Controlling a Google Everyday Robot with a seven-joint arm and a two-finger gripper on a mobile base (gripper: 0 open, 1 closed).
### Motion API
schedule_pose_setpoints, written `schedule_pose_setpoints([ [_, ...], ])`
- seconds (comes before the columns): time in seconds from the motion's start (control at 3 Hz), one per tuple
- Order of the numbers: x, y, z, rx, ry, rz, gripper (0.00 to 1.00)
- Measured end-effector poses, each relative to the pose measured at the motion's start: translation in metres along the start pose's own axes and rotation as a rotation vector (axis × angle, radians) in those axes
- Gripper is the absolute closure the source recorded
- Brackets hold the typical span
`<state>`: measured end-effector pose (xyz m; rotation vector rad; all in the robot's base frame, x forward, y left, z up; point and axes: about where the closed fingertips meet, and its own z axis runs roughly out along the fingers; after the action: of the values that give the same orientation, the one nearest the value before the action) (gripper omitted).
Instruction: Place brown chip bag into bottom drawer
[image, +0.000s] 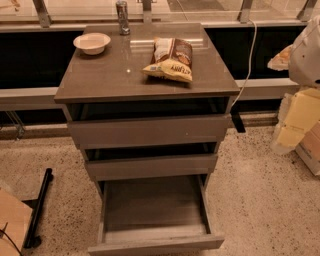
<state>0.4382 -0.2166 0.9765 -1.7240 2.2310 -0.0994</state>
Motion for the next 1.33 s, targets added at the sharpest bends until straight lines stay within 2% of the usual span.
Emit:
schedule_pose_setpoints([
  [0.33,-0.001,0.000,-0.001,0.004,-0.003,0.001,0.00],
  [0.67,-0.007,-0.013,0.008,0.023,-0.102,0.071,0.00],
  [1.0,-0.020,-0.044,0.020,0.049,-0.259,0.181,0.00],
  [1.33,-0.025,-0.049,0.024,0.051,-0.289,0.200,0.00],
])
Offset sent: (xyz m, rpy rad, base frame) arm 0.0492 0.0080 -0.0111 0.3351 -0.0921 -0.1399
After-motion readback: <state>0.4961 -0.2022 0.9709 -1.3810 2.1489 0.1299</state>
